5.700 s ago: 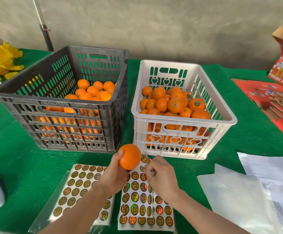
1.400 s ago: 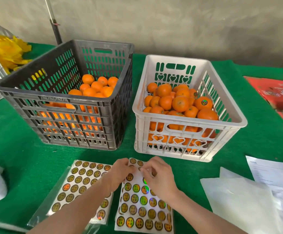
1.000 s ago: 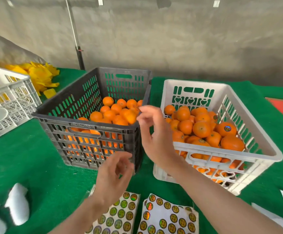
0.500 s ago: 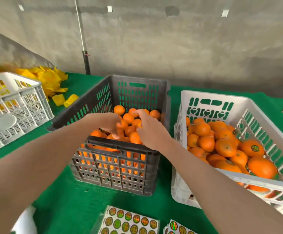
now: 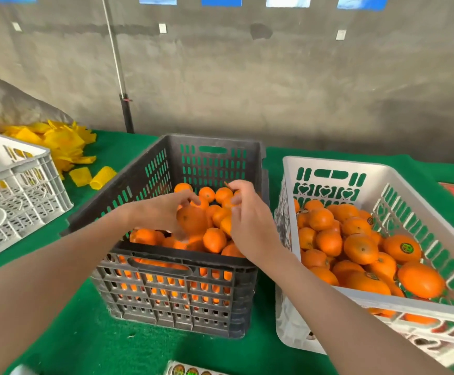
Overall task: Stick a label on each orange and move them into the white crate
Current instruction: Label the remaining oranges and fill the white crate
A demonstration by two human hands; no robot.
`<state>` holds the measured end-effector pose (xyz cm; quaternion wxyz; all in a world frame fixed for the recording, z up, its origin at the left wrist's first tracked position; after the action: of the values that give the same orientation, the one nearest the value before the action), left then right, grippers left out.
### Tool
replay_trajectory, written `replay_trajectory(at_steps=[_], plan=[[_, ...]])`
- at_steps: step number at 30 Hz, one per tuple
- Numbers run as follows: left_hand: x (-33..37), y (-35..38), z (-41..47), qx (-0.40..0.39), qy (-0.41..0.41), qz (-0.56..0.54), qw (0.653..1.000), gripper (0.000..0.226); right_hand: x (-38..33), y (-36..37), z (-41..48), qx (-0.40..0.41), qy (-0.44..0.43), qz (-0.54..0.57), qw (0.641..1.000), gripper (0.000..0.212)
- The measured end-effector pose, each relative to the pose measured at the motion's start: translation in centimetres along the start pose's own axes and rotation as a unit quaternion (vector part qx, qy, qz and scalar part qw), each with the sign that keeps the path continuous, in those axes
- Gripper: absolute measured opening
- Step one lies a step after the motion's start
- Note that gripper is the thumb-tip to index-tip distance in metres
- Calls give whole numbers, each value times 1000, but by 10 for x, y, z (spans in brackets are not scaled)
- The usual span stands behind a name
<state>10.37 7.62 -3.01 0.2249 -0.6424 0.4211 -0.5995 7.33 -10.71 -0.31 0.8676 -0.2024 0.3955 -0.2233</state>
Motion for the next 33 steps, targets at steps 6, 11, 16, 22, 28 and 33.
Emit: replay_trajectory(at_steps=[6,11,16,22,28,33], plan=[[41,-13,-48,128,76,-284,947,70,-11,-23,-8,35,45,133,989,37],[72,4,-66,71,68,-518,850,67,-33,-55,-19,10,53,258,965,15],[103,37,-75,-3,32,-635,772,65,-31,-87,-32,-13,125,377,918,11],[138,72,-81,-53,-19,-687,724,59,-25,-118,-51,-7,107,369,923,25],[166,108,-82,-118,-69,-631,764,87,-15,-130,-62,-15,62,213,975,92],[190,110,-79,-25,10,-643,766,65,6,-144,-61,23,154,232,960,96]])
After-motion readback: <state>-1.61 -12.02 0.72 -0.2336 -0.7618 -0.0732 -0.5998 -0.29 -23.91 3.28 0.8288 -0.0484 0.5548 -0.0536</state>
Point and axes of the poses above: each hand's wrist, its own z-axis towards the middle knuckle, its own y-axis out of the palm, x = y × z, the point moved 6 cm from there along z, towards the middle knuckle, and after that the axes turned 4 degrees about x, right-handed, at the moved point
